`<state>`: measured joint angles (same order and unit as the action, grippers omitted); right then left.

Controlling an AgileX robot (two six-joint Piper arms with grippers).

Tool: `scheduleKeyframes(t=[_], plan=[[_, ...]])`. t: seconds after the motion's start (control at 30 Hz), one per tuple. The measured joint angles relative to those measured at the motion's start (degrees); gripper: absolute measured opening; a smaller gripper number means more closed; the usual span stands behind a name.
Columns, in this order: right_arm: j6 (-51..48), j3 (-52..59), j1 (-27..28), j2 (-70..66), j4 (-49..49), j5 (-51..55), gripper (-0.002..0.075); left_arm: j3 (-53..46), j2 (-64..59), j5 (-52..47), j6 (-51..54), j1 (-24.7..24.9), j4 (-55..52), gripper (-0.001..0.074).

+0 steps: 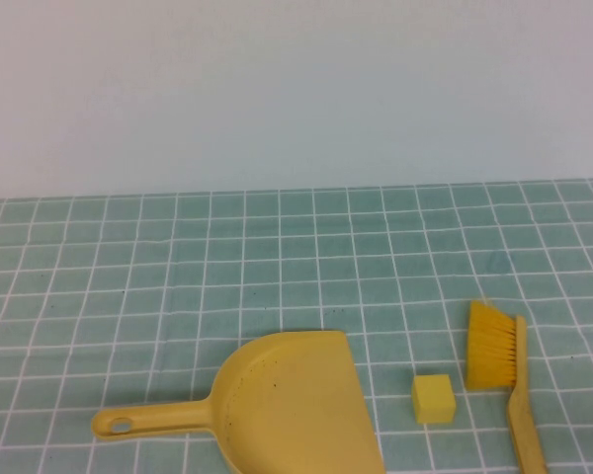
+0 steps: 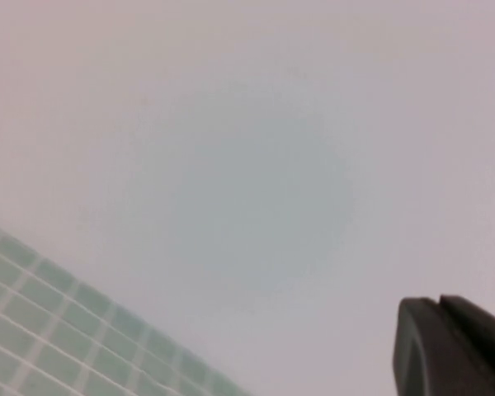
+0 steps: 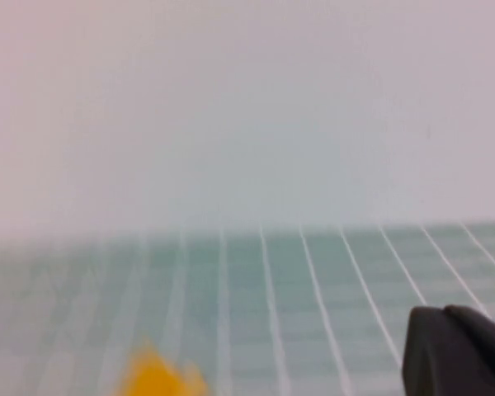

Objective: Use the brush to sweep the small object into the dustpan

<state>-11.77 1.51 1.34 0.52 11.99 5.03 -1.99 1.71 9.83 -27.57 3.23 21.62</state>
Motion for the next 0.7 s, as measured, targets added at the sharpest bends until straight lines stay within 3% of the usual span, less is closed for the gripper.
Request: scheduleKeyframes(t=[0.13, 0.27, 0.4, 0.7], plan=[[6.9, 0.0, 0.0, 0.0, 13.69, -9.89, -0.0001, 0.0, 0.0, 2.17, -4.48, 0.0, 6.04, 0.0], [9.76, 0.0, 0.0, 0.0, 23.16, -16.02, -0.0001, 0.0, 0.0, 7.9, -4.42, 0.0, 5.17, 0.0], [10.34, -0.16, 0.0, 0.0, 24.75, -17.81, -0.0001, 0.36, 0.0, 16.58, -14.64, 0.0, 4.71, 0.0], [8.47, -13.4, 0.0, 0.0, 21.73, -16.34, -0.0001, 10.47, 0.0, 12.22, -16.07, 0.0, -15.44, 0.0]])
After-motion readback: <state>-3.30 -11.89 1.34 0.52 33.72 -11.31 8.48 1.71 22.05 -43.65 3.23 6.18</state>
